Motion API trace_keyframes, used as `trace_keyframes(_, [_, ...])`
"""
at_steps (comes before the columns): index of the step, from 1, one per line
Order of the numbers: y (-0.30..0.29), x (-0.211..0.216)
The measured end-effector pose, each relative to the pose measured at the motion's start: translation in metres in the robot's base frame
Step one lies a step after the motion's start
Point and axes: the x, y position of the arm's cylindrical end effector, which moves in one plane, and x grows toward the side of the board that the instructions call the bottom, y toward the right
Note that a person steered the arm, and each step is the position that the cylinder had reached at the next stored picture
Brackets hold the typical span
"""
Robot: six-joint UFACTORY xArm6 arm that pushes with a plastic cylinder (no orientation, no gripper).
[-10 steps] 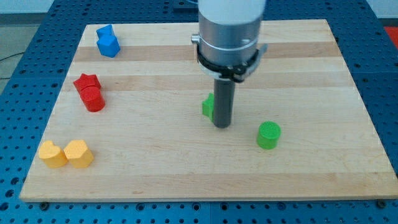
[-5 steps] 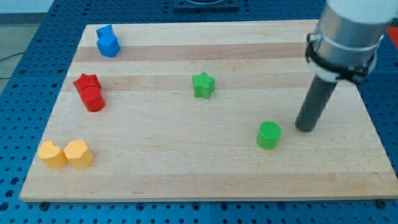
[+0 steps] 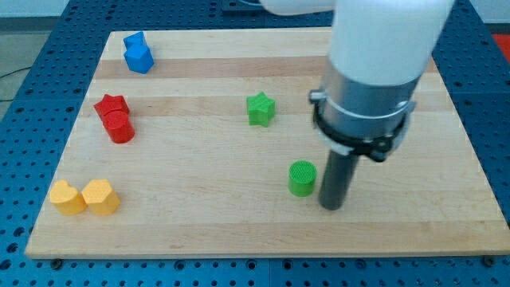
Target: Move the green circle below to the green star
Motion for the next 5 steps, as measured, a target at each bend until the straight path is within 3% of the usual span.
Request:
trace_keyframes(1, [-0.038,-0.048])
trace_keyframes(2, [-0.036,-0.088])
trace_keyframes(4, [-0.03,-0.083])
trace_keyframes(5, [-0.084,-0.058])
